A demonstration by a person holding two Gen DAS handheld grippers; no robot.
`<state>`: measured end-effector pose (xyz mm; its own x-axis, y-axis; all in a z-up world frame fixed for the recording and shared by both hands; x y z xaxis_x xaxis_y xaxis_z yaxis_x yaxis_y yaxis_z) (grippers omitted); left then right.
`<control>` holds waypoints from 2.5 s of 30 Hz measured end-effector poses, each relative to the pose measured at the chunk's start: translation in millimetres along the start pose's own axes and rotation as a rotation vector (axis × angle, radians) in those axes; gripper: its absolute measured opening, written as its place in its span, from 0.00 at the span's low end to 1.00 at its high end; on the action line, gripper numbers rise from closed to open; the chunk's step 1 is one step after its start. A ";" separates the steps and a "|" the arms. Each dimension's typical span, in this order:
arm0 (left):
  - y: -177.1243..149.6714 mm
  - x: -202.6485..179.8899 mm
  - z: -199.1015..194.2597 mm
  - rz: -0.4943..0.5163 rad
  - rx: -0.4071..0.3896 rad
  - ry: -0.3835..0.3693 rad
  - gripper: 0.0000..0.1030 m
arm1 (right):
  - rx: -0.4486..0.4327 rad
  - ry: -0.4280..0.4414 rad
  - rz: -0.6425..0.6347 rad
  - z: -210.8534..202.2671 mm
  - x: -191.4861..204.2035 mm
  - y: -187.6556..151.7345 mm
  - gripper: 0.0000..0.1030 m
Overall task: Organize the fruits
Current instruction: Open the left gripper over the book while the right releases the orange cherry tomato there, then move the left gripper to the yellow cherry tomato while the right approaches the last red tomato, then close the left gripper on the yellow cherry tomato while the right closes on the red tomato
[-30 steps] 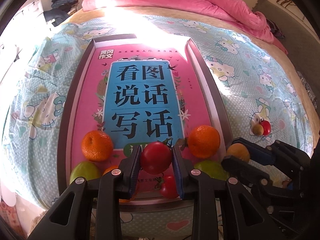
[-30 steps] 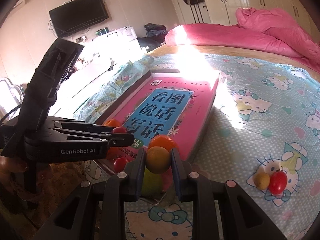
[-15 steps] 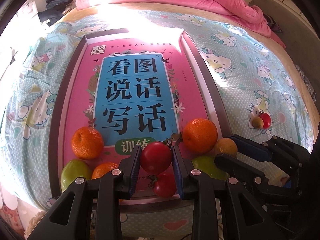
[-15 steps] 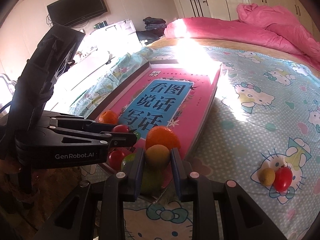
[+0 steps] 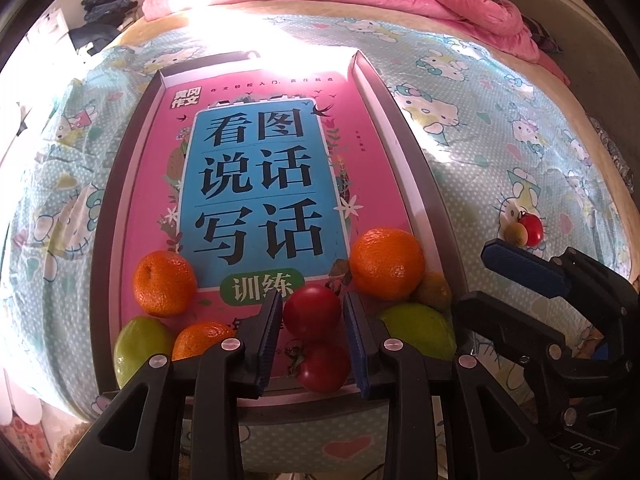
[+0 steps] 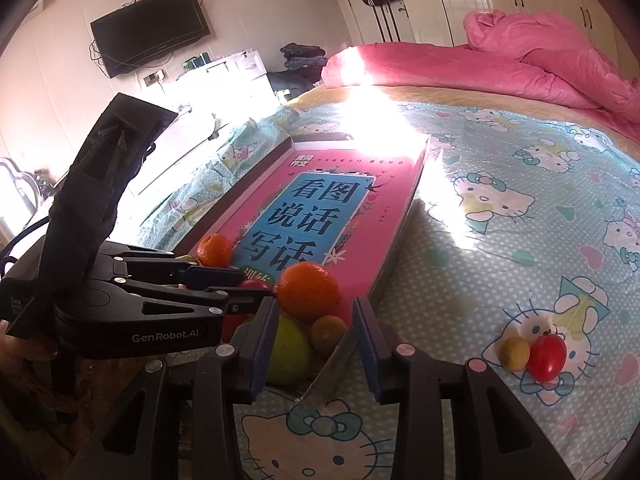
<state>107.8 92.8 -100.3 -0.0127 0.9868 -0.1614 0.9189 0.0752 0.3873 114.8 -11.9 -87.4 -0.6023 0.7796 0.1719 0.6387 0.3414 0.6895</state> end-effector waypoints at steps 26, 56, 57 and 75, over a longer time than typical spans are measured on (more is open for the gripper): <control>8.1 -5.5 -18.9 -0.010 -0.042 0.006 0.65 | -0.076 -0.126 0.197 -45.1 -81.8 10.2 0.46; 22.6 -105.4 -18.9 0.173 -0.077 -0.144 0.67 | 0.063 -0.266 0.305 -48.6 -146.3 -29.9 0.55; 21.4 -110.0 -16.2 0.184 -0.070 -0.146 0.67 | 0.073 -0.264 0.303 -45.5 -147.0 -31.6 0.55; 33.2 -158.3 41.4 0.238 0.049 -0.212 0.65 | 0.151 -0.206 0.327 -16.4 -157.6 -39.7 0.31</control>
<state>156.6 -66.9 -99.5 0.2824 0.9237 -0.2589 0.9041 -0.1660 0.3937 176.5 -156.9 -130.2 -0.2572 0.9432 0.2103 0.8527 0.1192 0.5086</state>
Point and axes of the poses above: each gripper's, at about its wrist camera, not at the fingertips, and z roughly the way its jaws point, x to its left, y to its top, the point moved 6 cm from there along z, roughly the way its jaws point, and after that the axes turned 6 degrees about -y, right-handed, at the moved point
